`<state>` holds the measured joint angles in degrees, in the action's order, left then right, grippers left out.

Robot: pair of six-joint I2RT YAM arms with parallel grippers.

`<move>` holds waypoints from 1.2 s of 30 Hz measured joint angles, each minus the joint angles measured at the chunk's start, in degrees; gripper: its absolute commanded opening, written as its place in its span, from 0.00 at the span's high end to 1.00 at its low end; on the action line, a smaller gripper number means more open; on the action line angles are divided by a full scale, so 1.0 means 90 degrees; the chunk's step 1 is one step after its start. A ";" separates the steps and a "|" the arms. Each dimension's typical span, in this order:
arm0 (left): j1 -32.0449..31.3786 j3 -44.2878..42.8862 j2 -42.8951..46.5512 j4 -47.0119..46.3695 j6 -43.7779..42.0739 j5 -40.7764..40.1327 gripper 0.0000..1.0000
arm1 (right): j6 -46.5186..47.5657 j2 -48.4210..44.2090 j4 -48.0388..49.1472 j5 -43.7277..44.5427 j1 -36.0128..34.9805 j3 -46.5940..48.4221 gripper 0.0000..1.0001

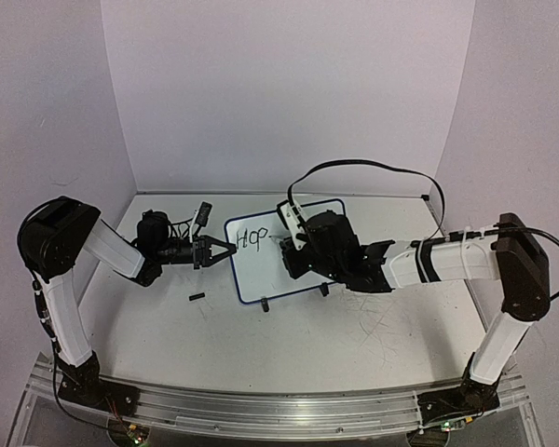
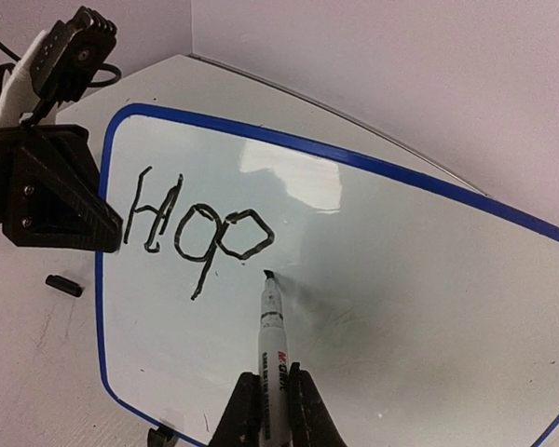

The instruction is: Write a sentence on the whiteboard

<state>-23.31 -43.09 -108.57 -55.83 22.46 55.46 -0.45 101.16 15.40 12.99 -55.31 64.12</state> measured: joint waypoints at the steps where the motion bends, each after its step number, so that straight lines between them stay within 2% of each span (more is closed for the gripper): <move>1: 0.0000 0.0000 0.0000 0.0002 0.0001 0.0000 1.00 | -0.0007 0.0000 -0.0001 0.0028 -0.0001 0.0000 1.00; 36: 0.0000 -0.0005 0.0010 0.0041 0.0000 -0.0012 1.00 | -0.0144 0.0024 0.0050 0.0629 -0.0024 0.0147 1.00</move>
<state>-23.31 -43.13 -108.49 -55.46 22.46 55.35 -1.75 101.39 15.85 18.65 -55.53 65.44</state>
